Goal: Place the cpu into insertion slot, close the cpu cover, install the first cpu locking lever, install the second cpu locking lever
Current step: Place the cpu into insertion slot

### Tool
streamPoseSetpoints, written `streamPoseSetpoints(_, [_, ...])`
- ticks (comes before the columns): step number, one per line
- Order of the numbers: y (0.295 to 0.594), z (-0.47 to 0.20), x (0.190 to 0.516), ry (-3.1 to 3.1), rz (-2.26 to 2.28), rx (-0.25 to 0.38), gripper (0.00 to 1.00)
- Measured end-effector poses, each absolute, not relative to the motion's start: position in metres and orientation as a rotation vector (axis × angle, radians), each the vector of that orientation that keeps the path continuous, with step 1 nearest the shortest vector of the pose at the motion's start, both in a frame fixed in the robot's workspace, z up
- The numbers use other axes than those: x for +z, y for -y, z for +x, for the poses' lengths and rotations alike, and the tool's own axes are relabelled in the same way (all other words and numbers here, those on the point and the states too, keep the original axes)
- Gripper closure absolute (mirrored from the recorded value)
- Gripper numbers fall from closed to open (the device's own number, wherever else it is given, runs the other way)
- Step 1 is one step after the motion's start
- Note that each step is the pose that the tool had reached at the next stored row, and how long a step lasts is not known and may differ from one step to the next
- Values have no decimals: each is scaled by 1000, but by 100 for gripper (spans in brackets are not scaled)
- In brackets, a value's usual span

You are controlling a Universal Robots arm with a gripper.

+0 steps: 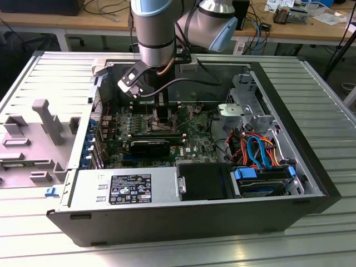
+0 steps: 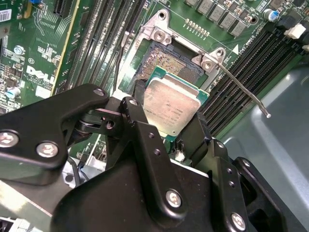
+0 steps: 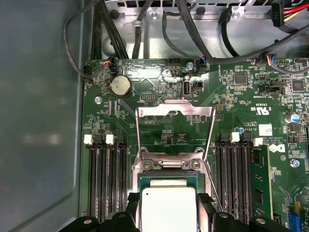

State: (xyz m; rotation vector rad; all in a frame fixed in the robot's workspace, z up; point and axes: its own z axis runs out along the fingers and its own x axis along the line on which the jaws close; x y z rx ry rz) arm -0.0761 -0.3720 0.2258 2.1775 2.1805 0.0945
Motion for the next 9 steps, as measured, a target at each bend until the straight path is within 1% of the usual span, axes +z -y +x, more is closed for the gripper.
streamPoseSetpoints(2, [372,-76,225,-2180,2177,94,45])
streamPoseSetpoints(9, [373,-77,222,-2175,2156,63,45])
